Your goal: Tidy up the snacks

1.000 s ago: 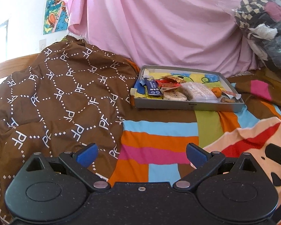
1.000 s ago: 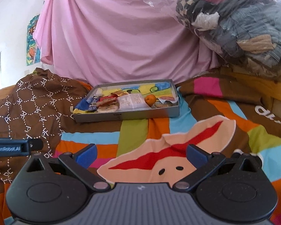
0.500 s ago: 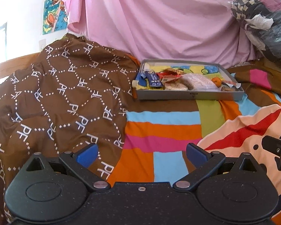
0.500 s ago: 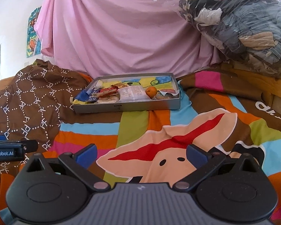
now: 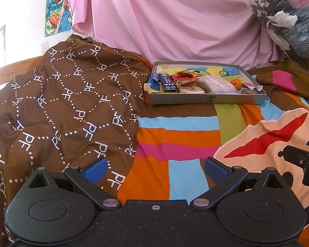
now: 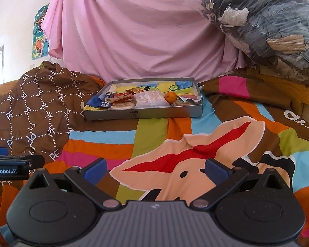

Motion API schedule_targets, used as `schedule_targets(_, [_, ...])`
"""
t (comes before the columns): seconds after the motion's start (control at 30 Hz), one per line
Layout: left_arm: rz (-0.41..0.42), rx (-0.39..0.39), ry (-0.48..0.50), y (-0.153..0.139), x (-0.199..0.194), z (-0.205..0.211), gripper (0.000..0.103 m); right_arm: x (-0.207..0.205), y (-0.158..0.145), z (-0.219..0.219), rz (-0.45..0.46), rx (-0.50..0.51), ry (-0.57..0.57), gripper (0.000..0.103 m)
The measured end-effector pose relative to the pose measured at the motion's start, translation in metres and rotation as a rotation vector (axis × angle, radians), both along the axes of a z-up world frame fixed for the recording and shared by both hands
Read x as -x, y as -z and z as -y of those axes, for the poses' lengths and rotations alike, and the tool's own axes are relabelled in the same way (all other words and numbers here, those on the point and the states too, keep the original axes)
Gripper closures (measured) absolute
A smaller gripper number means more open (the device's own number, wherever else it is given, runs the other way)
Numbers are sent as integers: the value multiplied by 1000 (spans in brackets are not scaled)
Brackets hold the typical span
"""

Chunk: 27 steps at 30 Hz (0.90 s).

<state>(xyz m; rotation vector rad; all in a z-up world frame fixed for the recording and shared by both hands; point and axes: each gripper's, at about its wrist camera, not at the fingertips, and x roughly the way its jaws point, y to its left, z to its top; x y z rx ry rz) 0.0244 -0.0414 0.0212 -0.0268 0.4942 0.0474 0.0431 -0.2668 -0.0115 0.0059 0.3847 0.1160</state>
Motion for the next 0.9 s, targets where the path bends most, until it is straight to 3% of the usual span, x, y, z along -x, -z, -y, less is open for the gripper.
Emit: schedule_targets(0.9, [-6, -8, 3, 1, 1, 2, 3, 0, 1, -2, -4, 5, -7, 0])
